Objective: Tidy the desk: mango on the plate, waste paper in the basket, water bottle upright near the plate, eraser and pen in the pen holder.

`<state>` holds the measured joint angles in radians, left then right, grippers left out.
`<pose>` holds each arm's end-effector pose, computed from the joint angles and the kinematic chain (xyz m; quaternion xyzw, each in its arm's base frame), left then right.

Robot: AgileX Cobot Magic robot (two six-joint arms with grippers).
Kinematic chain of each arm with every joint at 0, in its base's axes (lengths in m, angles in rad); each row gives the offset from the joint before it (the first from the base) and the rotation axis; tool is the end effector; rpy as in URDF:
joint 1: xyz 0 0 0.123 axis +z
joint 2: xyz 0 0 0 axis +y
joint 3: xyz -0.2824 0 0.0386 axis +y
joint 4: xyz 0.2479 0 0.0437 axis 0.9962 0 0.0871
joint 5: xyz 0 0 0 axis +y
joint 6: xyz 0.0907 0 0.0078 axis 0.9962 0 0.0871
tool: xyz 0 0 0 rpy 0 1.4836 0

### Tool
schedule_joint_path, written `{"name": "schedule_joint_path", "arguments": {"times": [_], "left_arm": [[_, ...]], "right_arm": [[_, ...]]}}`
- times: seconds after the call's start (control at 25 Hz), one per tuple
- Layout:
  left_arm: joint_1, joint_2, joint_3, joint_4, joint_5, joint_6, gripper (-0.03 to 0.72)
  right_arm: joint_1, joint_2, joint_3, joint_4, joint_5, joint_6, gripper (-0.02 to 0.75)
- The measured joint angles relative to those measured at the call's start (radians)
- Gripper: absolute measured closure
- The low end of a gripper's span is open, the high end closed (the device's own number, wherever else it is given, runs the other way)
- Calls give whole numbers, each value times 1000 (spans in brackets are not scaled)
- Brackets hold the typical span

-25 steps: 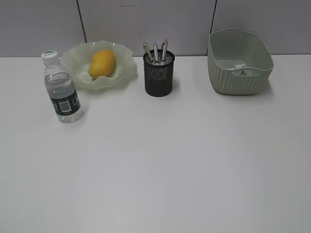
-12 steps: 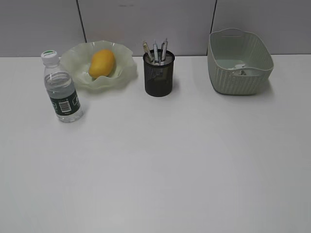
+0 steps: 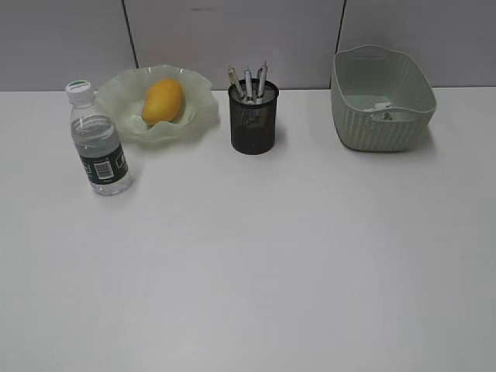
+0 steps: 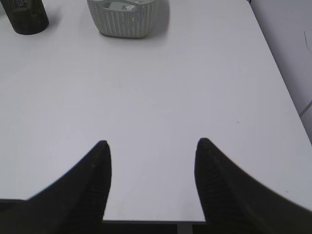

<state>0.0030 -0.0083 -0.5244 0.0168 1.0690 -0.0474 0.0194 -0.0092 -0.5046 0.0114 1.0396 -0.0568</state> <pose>-0.0094 0.0013 0.2832 -0.0218 0.8465 -0.0034 0.5319 -0.0060 0.0008 0.2801 -0.0323 0.8434 -0.0043 0.5363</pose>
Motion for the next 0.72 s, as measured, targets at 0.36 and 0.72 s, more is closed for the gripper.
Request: {"name": "schedule_joint_path", "arguments": {"times": [0.36, 0.72], "left_arm": [[-11, 0, 0, 0, 0, 0, 449], [-50, 0, 0, -3, 0, 0, 449]], "right_arm": [[0, 0, 0, 0, 0, 0, 296], [0, 0, 0, 0, 0, 0, 297]]}}
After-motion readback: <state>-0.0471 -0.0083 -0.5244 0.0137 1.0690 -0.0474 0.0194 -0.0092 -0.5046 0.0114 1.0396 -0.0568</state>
